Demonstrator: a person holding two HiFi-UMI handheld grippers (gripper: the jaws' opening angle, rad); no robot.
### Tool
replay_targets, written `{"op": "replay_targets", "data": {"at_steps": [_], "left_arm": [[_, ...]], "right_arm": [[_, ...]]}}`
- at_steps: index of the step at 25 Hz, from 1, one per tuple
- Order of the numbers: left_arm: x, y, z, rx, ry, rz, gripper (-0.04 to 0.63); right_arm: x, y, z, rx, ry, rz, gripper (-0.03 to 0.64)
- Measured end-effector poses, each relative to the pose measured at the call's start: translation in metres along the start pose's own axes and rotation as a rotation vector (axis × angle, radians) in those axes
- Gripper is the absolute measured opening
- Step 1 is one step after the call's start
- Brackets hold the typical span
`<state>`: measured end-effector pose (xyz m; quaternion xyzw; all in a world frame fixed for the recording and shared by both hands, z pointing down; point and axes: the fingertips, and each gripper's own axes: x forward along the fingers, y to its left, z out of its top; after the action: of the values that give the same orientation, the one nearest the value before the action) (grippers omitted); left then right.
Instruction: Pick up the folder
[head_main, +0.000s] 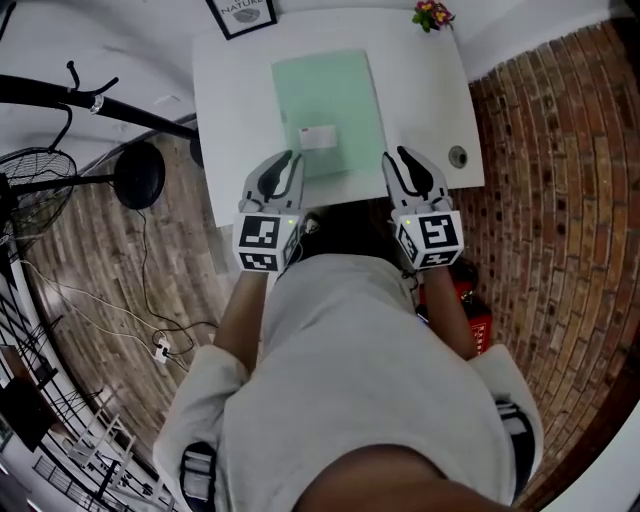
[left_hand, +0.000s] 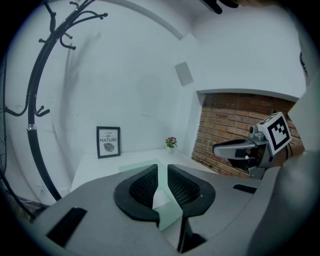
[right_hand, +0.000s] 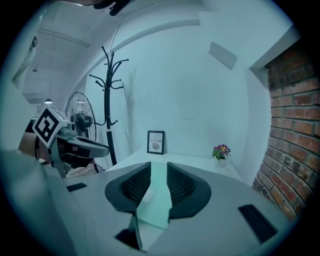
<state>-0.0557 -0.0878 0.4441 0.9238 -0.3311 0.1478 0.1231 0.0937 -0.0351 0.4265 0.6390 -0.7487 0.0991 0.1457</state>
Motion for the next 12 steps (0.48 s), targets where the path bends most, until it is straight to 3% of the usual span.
{"op": "replay_targets", "data": {"at_steps": [12], "left_arm": [[0.059,0.012,-0.002,-0.046,0.055,0.086,0.052]], "right_arm": [[0.065,-0.049,-0.008,-0.019,0.077,0.141,0.101]]}}
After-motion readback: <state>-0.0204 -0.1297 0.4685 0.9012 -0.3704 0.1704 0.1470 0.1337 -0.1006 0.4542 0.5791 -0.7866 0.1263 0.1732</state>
